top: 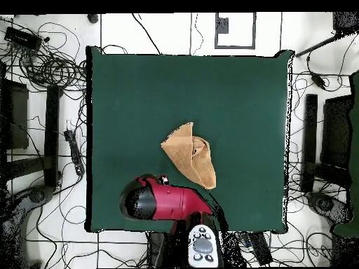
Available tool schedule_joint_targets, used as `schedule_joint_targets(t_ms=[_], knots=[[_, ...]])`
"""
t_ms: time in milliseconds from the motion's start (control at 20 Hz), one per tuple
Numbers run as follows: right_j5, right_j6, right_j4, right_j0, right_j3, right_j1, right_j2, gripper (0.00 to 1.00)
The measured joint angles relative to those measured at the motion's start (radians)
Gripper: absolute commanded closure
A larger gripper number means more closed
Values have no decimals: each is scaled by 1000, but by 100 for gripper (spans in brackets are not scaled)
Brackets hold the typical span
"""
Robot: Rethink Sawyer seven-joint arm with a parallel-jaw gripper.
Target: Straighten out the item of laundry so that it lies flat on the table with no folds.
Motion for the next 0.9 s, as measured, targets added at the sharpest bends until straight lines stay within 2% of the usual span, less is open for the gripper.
schedule_joint_targets(t_ms=[350, 900], knots=[[0, 0, 0, -2, -34, 58, 0, 0], [0, 0, 0, -2, -60, 82, 0, 0]])
